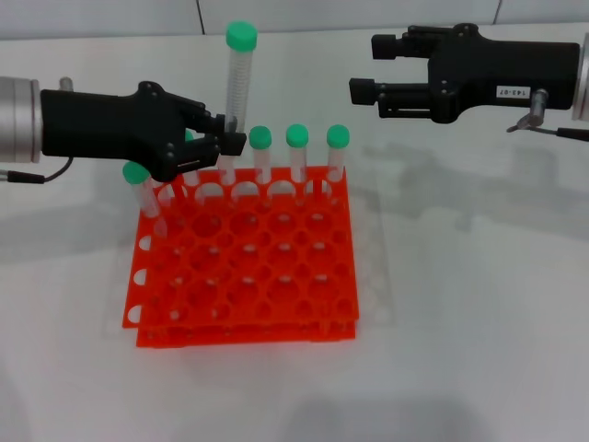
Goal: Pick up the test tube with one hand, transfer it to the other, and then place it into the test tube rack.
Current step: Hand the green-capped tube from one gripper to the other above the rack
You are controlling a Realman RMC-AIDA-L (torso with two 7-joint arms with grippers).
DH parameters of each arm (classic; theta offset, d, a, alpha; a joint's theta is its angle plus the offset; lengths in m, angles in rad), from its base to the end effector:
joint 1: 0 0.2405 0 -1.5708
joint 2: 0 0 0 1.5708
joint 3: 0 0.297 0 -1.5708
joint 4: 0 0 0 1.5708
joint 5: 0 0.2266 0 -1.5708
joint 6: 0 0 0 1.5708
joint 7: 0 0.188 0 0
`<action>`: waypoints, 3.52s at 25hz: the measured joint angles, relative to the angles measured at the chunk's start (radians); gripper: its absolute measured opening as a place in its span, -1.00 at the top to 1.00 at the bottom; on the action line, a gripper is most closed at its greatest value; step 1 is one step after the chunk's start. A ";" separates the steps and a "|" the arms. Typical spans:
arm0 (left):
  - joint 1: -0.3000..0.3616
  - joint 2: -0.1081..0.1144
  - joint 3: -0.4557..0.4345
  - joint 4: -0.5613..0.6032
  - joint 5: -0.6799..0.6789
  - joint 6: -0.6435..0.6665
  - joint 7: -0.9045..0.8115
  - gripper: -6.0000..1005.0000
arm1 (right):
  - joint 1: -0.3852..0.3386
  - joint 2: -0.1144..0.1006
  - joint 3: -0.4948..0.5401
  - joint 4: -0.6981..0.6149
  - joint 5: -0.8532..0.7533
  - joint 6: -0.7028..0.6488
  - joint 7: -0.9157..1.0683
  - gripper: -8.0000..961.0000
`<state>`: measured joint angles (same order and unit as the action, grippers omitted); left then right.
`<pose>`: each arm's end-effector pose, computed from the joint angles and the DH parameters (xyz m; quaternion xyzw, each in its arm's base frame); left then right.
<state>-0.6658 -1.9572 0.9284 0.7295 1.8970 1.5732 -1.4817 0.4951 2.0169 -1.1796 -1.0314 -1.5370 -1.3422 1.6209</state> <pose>-0.2267 0.4215 -0.0234 -0.9722 -0.1131 -0.1871 0.0841 0.1750 0.4198 -0.0171 -0.9349 0.1203 0.2934 0.1592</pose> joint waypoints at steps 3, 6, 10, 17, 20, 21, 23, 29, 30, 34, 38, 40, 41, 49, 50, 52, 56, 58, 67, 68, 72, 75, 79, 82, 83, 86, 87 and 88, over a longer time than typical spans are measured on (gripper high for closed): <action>-0.002 -0.002 0.001 0.001 0.004 0.001 0.000 0.43 | 0.007 0.000 0.000 0.019 0.020 -0.005 0.000 -0.47; -0.002 -0.002 0.001 0.001 0.005 0.001 0.000 0.43 | 0.024 0.002 -0.003 0.048 0.042 -0.011 0.003 -0.46; -0.003 -0.003 0.003 0.001 0.006 0.001 0.002 0.42 | 0.071 0.000 -0.012 0.120 0.080 -0.013 0.006 -0.46; -0.003 -0.003 0.011 0.000 0.007 -0.003 0.006 0.41 | 0.121 0.005 -0.027 0.178 0.122 -0.019 0.018 -0.46; -0.004 -0.003 0.011 0.001 0.007 -0.004 0.006 0.41 | 0.124 0.004 -0.047 0.179 0.154 -0.019 0.018 -0.46; -0.006 -0.003 0.011 0.001 0.007 -0.005 0.006 0.41 | 0.124 0.004 -0.052 0.180 0.164 -0.020 0.018 -0.46; -0.011 -0.005 0.011 0.000 0.007 -0.007 0.006 0.40 | 0.123 0.005 -0.062 0.185 0.183 -0.022 0.016 -0.46; -0.016 -0.011 0.013 0.001 0.007 -0.008 0.005 0.40 | 0.123 0.007 -0.091 0.228 0.255 -0.020 -0.027 -0.46; -0.017 -0.011 0.013 0.001 0.007 -0.008 0.005 0.40 | 0.124 0.007 -0.095 0.232 0.263 -0.019 -0.033 -0.46; -0.018 -0.013 0.015 0.001 0.007 -0.008 0.004 0.39 | 0.128 0.009 -0.121 0.240 0.287 -0.011 -0.051 -0.46; -0.018 -0.015 0.017 0.001 0.008 -0.009 0.002 0.39 | 0.128 0.010 -0.157 0.241 0.319 0.000 -0.076 -0.46; -0.022 -0.015 0.020 0.000 0.008 -0.009 0.001 0.38 | 0.129 0.010 -0.173 0.241 0.337 0.005 -0.091 -0.46; -0.024 -0.015 0.022 -0.002 0.008 -0.009 0.000 0.38 | 0.128 0.010 -0.179 0.241 0.346 0.007 -0.099 -0.46; -0.030 -0.018 0.026 -0.004 0.008 -0.011 0.000 0.37 | 0.127 0.010 -0.236 0.238 0.388 0.051 -0.134 -0.46; -0.030 -0.018 0.026 -0.004 0.008 -0.011 0.000 0.37 | 0.128 0.010 -0.238 0.237 0.388 0.054 -0.136 -0.46; -0.031 -0.022 0.026 -0.003 0.008 -0.011 0.001 0.37 | 0.128 0.010 -0.244 0.236 0.395 0.060 -0.142 -0.44; -0.031 -0.024 0.026 -0.001 0.008 -0.012 0.003 0.36 | 0.128 0.011 -0.249 0.241 0.418 0.064 -0.163 -0.39; -0.031 -0.025 0.026 -0.001 0.008 -0.012 0.004 0.36 | 0.127 0.011 -0.250 0.242 0.424 0.066 -0.170 -0.37; -0.031 -0.027 0.026 -0.002 0.008 -0.016 0.006 0.35 | 0.124 0.011 -0.266 0.241 0.428 0.075 -0.177 -0.06; -0.031 -0.028 0.026 -0.003 0.008 -0.017 0.006 0.35 | 0.124 0.011 -0.268 0.239 0.428 0.075 -0.178 -0.03; -0.031 -0.030 0.027 -0.005 0.008 -0.021 0.006 0.34 | 0.121 0.010 -0.275 0.233 0.428 0.075 -0.186 0.08; -0.031 -0.034 0.028 -0.005 0.008 -0.021 0.005 0.34 | 0.121 0.010 -0.276 0.233 0.428 0.075 -0.188 0.17; -0.031 -0.037 0.029 -0.005 0.008 -0.021 0.003 0.34 | 0.121 0.009 -0.276 0.232 0.428 0.073 -0.188 0.29; -0.036 -0.041 0.030 -0.004 0.014 -0.021 0.001 0.33 | 0.121 0.009 -0.276 0.232 0.427 0.068 -0.192 0.40; -0.037 -0.042 0.030 -0.004 0.016 -0.021 0.001 0.33 | 0.121 0.008 -0.276 0.232 0.427 0.067 -0.195 0.44; -0.038 -0.042 0.030 -0.004 0.018 -0.021 0.001 0.33 | 0.121 0.007 -0.276 0.233 0.427 0.057 -0.200 0.44; -0.038 -0.042 0.030 -0.004 0.018 -0.021 0.001 0.33 | 0.121 0.006 -0.276 0.234 0.427 0.053 -0.200 0.43; -0.039 -0.043 0.030 -0.004 0.020 -0.021 0.001 0.32 | 0.121 0.005 -0.276 0.235 0.427 0.050 -0.200 0.43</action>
<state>-0.7045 -2.0002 0.9588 0.7260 1.9172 1.5524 -1.4810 0.6162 2.0224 -1.4557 -0.7968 -1.1096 -1.2924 1.4208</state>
